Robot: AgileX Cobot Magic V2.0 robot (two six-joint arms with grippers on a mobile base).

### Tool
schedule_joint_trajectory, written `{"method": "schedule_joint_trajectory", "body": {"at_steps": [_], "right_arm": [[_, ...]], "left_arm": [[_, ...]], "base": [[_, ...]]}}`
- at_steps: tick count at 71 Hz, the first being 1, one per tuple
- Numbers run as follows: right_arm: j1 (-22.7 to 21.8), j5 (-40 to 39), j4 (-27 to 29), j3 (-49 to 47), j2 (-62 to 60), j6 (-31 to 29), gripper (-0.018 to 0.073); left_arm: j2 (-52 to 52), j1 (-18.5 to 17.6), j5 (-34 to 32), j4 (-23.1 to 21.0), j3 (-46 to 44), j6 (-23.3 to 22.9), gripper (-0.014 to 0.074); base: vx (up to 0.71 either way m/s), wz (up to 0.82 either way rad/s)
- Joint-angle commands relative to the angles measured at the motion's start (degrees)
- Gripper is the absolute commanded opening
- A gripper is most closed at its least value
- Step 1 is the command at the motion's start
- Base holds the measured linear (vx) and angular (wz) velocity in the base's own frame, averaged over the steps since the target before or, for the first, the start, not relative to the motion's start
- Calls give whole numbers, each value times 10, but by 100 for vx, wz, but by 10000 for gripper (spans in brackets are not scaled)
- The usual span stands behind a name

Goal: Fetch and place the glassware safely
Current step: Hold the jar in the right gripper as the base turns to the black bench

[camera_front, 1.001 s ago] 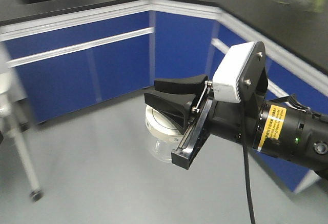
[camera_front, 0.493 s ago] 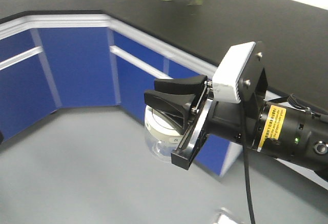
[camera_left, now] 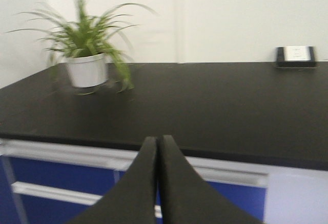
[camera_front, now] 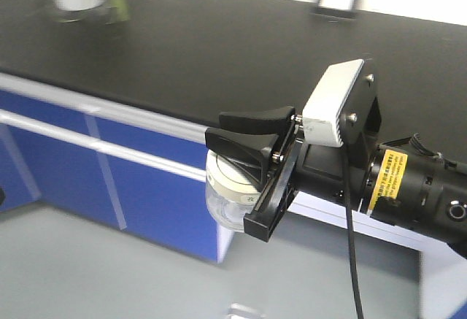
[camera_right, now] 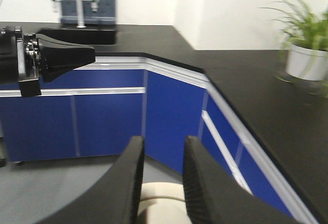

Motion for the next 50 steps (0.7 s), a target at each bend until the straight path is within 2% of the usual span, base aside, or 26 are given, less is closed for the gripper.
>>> {"method": "schedule_joint_trajectory", "body": {"at_steps": [1,32,50], "right_arm": [[-2,-33,24,-17,-17,-2,0],[-2,-34,24,-17,-17,-2,0],[-2,-34,24,-17,-17,-2,0]], "left_arm": [[-2,-4,-40,-4,-15,-4,-7],[-2,-4,-40,-4,-15,-4,-7],[0,-4,-40,-4,-15,-4,-7]], "base": [[17,-67],[17,-63],[18,-32]]}}
